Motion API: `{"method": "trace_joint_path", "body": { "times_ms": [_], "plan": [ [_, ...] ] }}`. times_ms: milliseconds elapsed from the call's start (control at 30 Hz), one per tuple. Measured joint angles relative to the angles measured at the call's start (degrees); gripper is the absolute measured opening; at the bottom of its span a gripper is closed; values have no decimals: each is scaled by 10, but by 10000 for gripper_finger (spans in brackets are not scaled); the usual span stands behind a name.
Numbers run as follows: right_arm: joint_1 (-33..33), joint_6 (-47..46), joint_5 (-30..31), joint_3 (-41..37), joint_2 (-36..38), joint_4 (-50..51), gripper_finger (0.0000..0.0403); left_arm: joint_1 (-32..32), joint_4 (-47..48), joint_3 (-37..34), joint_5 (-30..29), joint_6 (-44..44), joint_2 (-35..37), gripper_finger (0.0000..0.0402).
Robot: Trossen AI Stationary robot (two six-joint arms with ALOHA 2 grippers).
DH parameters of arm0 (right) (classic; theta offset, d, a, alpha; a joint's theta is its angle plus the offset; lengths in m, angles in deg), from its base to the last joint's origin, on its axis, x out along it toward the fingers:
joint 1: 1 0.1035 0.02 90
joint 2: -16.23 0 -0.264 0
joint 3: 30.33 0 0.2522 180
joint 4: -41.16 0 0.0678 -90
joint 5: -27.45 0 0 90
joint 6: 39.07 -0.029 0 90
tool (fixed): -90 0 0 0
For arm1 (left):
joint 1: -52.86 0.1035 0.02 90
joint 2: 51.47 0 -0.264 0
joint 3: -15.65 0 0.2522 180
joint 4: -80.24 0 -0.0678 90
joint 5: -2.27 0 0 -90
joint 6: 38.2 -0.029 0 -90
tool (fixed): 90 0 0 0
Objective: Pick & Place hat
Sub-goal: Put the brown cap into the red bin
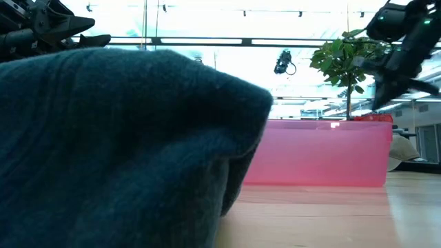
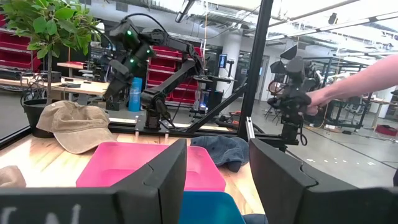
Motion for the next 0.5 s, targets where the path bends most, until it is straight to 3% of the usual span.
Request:
{"method": "trace_joint_path", "body": {
  "times_ms": [100,233,367,500],
  "plan": [
    [-6,99,-53,0,-34,-46,37,0,0,0,0,0,0,177],
    [-6,182,-59,0,-87,-35,70,0,0,0,0,0,0,177],
    [-6,208,-91,0,-130,-57,124,0,0,0,0,0,0,177],
    [-6,210,-78,0,-157,-68,199,0,0,0,0,0,0,177]
  ]
}}
